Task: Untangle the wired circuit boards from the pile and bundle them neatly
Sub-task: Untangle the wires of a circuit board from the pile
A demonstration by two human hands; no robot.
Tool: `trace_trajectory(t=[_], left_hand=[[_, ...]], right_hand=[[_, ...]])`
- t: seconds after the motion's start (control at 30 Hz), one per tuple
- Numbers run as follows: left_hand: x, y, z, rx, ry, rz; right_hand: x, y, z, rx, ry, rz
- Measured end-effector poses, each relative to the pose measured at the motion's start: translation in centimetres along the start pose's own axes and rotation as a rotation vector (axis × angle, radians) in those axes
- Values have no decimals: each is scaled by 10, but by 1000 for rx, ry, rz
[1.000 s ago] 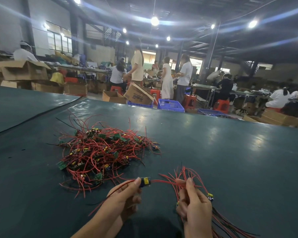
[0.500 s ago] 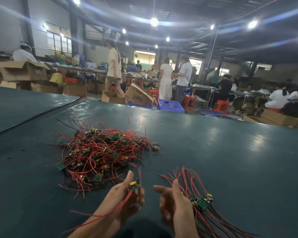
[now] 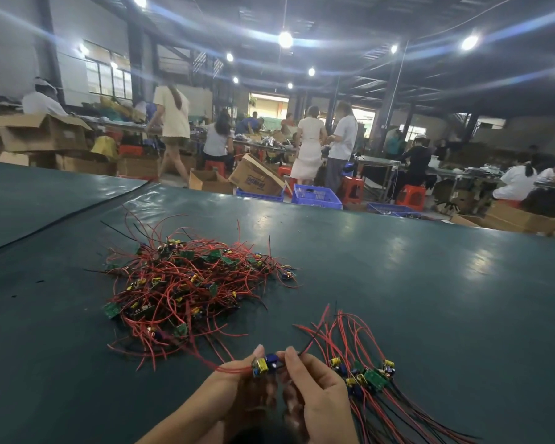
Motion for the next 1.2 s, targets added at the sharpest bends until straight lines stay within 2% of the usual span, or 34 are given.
trace_trajectory(t=[0.17, 0.3, 0.43, 0.53, 0.67, 0.8, 1.0, 1.1, 1.2], left_hand=[[-8, -10, 0, -99, 149, 119], [-14, -14, -3, -186, 269, 205], [-8, -15, -11, -255, 182, 115], [-6, -17, -19, -337, 168, 43], [-8, -23, -28, -456, 271, 3], [-8, -26, -37, -543, 332, 4], [-9, -29, -42, -591, 358, 24], [-2, -25, -37, -546, 312, -2], [4, -22, -34, -498, 261, -33]], right_hand=[[4, 0, 6, 19, 92, -62], [2, -3, 8, 7, 101, -13], [-2, -3, 7, 15, 76, 41], [0, -2, 7, 26, 52, -4], [15, 2, 8, 17, 23, -144], [43, 9, 16, 15, 160, -333], [72, 14, 26, 55, 288, -477], [67, 14, 27, 93, 280, -470], [51, 13, 22, 34, 254, -365]])
Point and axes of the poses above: each hand's wrist, its own y-axis towards the middle knuckle, its own x-axis out of the back of the hand, z = x × y, the point moved 7 cm from there along y, towards the middle knuckle, and after that the axes turned 3 degrees about -z, right-handed, at the moved point
